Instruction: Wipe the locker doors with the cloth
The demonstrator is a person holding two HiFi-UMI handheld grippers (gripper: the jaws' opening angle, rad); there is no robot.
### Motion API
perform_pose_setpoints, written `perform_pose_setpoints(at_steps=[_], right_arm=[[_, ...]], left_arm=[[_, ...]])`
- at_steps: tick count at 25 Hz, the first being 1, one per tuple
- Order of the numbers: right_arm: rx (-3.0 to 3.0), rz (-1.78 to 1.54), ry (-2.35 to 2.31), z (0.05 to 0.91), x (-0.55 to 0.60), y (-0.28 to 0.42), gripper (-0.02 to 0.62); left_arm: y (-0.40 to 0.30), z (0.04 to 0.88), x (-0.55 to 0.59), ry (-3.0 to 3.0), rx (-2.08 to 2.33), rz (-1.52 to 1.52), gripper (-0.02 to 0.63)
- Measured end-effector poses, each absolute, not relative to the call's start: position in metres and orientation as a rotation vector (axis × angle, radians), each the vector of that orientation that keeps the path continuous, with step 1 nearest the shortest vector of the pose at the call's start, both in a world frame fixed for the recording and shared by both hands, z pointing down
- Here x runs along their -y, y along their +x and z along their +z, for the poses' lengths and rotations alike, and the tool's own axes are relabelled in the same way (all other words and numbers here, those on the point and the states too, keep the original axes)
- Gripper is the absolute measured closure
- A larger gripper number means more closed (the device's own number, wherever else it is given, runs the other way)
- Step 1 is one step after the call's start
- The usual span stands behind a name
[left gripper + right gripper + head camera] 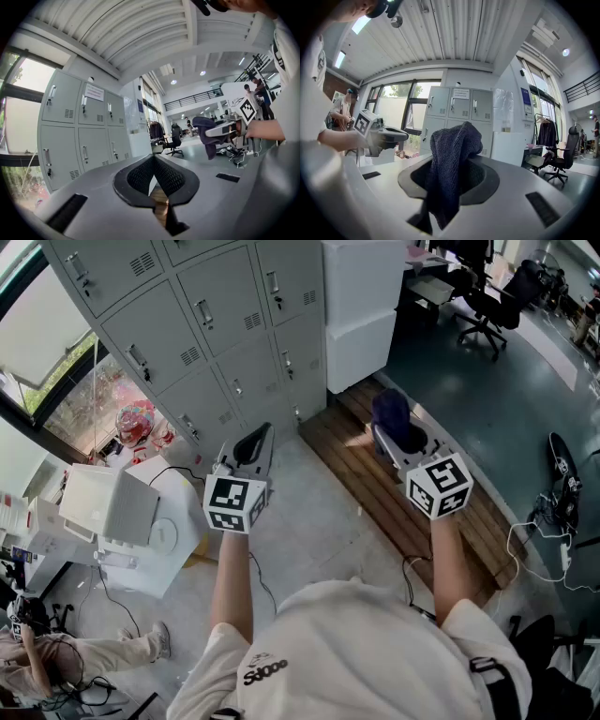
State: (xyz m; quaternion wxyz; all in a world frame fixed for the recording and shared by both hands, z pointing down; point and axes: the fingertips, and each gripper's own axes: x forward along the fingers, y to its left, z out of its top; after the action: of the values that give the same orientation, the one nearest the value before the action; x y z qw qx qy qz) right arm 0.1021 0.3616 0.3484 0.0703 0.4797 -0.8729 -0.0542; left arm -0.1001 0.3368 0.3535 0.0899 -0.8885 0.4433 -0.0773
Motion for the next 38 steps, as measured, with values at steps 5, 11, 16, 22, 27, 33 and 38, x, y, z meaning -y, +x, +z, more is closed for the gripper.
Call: perform_pose_setpoints(at_steps=[5,11,16,22,27,33,38], right_arm=[[2.63,-0.171,1.441,0.346,-0.36,0.108,0.482],[2.663,-0.186,1.432,0.342,-0.357,0.122,0.482],[2.703,-0.16,1.407,0.347,-0.349,0.142,0.482],[2.748,-0.114,1.465,0.348,-0.323,0.176,0.482],[2.712,-0.124,1.452,0.353,-0.264,0.173,0.482],[2.666,-0.114,1.486,0.371,-0.143,0.152,0.483],[2.628,0.003,1.663,0.367,-0.013,0.141,0.497]], left_arm=[[-0.093,0.35,-0.339,-2.687,-1.297,-0.197,0.589],[-0.076,0.341,-0.337,-2.641,-1.307,-0.178,0.589],[-0.053,0.349,-0.332,-2.621,-1.323,-0.203,0.589],[-0.032,0.362,-0.313,-2.619,-1.362,-0.228,0.589],[-0.037,0.366,-0.259,-2.596,-1.365,-0.236,0.588],[-0.062,0.386,-0.133,-2.579,-1.33,-0.248,0.589],[-0.095,0.382,-0.002,-2.612,-1.342,-0.248,0.589]])
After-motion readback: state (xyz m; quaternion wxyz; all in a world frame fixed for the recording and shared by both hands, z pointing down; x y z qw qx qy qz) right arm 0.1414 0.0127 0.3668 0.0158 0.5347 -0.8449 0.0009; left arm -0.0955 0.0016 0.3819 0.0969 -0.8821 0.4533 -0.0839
